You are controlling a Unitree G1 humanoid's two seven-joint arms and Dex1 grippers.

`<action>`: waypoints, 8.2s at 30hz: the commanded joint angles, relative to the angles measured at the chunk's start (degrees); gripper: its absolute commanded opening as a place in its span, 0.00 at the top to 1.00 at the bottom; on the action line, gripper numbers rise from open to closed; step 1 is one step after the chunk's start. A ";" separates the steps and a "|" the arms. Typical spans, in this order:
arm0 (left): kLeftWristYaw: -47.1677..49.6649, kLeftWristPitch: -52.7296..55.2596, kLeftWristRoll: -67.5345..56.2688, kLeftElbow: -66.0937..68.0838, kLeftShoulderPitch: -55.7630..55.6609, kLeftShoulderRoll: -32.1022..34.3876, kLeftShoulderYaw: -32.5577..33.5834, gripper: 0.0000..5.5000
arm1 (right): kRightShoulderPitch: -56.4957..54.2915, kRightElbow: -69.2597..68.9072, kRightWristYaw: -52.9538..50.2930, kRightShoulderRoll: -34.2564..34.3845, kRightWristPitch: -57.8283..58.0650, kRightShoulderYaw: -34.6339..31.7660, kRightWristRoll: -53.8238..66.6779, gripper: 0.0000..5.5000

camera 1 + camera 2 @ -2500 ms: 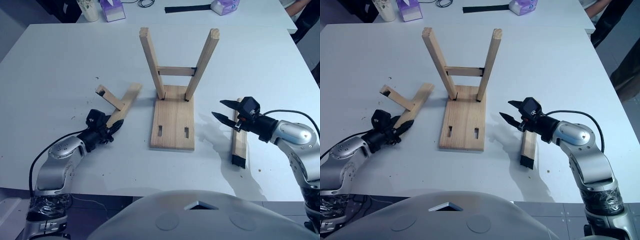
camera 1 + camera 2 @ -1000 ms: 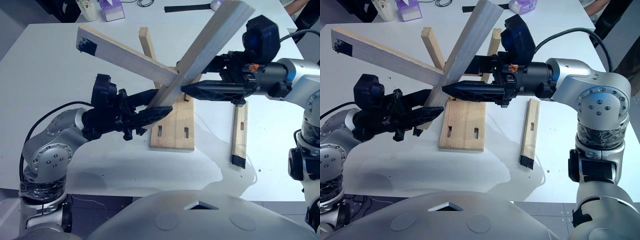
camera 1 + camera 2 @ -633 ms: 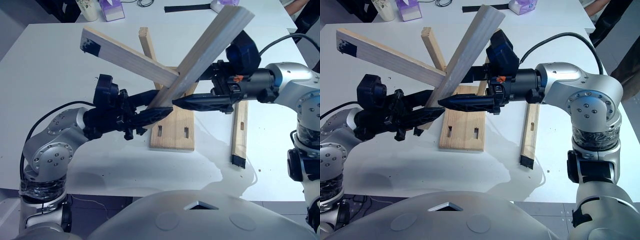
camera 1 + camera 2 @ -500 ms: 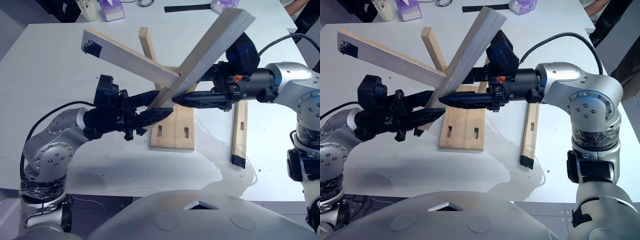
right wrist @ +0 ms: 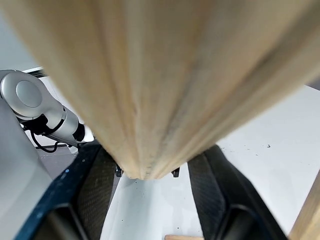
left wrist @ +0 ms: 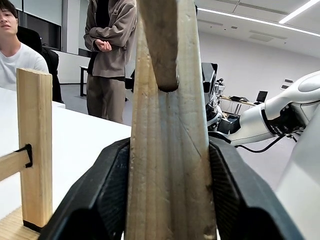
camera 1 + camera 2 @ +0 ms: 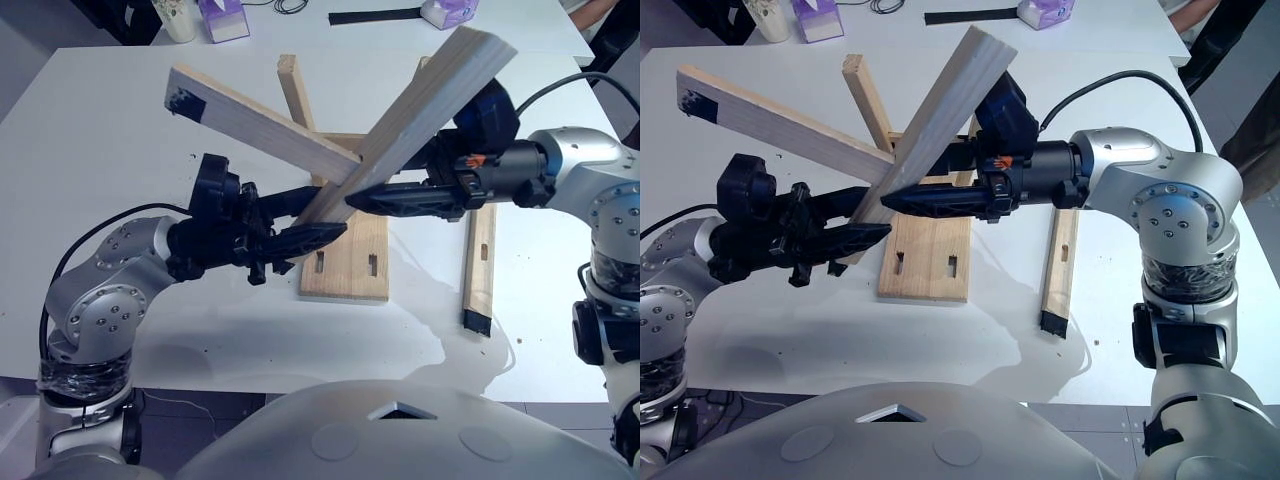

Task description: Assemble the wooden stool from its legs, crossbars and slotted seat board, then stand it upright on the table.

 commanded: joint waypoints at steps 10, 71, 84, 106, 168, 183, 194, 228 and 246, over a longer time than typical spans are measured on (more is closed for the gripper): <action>-0.63 -3.31 11.16 9.65 2.59 1.89 0.84 0.33 | -1.59 0.98 -1.04 -1.79 -2.62 -5.31 -2.57 0.63; -2.73 -9.13 17.93 14.75 9.76 0.13 7.35 0.33 | 25.08 0.41 18.62 -19.78 -29.74 6.73 -37.21 0.63; -2.12 -9.59 18.51 14.50 10.80 -0.54 8.26 0.33 | 24.92 1.72 17.35 -20.20 -30.49 6.39 -38.31 0.63; -0.90 -9.25 18.41 14.10 11.82 -0.34 9.43 0.33 | 27.47 -1.45 13.23 -20.84 -28.09 2.44 -36.60 0.63; 2.99 -9.07 18.83 10.08 17.65 -1.49 15.28 0.33 | 49.86 -11.36 -2.76 -16.44 -14.54 -11.00 -45.97 0.30; 8.27 -7.17 16.72 4.92 21.75 -2.30 19.21 0.33 | 65.25 -32.40 -36.16 10.04 12.32 -10.04 -50.98 0.20; 9.79 -6.36 15.35 5.83 19.45 -1.24 20.07 0.33 | 68.91 -20.15 -37.75 11.31 2.33 -8.12 -54.80 0.32; 25.47 11.03 -13.60 6.48 -29.20 0.88 10.40 0.33 | 6.01 -4.03 -15.74 -0.78 -5.85 -26.89 1.82 0.62; 20.09 11.50 -22.47 5.84 -34.77 2.34 4.19 0.33 | 3.26 -5.05 -4.64 -12.15 -0.18 -16.44 14.76 0.62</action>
